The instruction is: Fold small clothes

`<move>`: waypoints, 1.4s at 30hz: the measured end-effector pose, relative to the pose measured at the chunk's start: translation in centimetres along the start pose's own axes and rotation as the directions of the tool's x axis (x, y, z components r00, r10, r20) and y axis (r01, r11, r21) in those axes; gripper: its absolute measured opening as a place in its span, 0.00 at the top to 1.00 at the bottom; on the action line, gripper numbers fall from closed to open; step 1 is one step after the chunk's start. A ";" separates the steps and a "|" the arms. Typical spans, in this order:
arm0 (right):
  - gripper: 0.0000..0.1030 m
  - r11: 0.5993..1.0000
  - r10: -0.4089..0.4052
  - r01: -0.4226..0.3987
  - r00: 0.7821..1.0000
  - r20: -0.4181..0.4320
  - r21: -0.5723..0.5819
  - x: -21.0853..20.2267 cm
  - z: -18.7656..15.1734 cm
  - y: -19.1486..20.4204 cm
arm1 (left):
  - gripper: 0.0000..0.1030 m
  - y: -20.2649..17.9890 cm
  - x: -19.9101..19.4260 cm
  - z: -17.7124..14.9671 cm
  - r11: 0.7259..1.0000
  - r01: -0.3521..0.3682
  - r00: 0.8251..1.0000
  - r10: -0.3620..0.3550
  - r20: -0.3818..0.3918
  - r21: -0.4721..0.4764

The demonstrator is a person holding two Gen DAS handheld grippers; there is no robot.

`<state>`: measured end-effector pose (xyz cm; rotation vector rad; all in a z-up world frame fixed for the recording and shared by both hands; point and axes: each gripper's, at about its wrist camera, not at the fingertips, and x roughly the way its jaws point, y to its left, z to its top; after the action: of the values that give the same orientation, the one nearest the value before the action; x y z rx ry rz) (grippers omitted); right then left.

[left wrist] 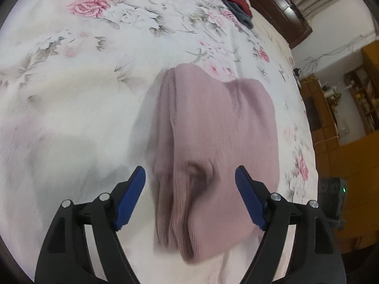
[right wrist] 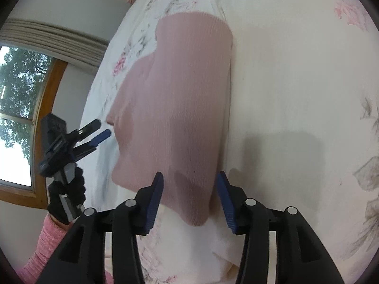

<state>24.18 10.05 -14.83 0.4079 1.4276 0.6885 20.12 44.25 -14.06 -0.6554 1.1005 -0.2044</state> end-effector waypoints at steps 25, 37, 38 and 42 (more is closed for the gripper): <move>0.21 0.981 0.170 -0.168 0.985 -0.007 0.098 3.4 4.0 -3.9 | 0.12 -0.6 7.9 0.8 0.950 0.310 0.936 -0.313 -0.161 -0.044; 0.44 0.967 0.222 -0.222 0.975 0.010 0.124 3.3 3.4 -4.0 | 0.50 -0.1 8.8 0.6 0.971 0.229 0.959 -0.237 -0.158 -0.067; 0.45 0.969 0.217 -0.217 0.976 0.014 0.115 3.0 3.3 -3.7 | 0.51 -0.1 8.7 0.5 0.970 0.234 0.958 -0.242 -0.152 -0.071; 0.49 0.975 0.211 -0.213 0.977 0.038 0.070 1.0 2.5 -2.1 | 0.54 -0.9 7.5 -0.6 0.960 0.269 0.954 -0.277 -0.116 -0.075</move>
<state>26.98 9.51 -16.60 0.6325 1.3960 0.7996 23.19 39.84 -19.34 -0.8566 1.1372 -0.4584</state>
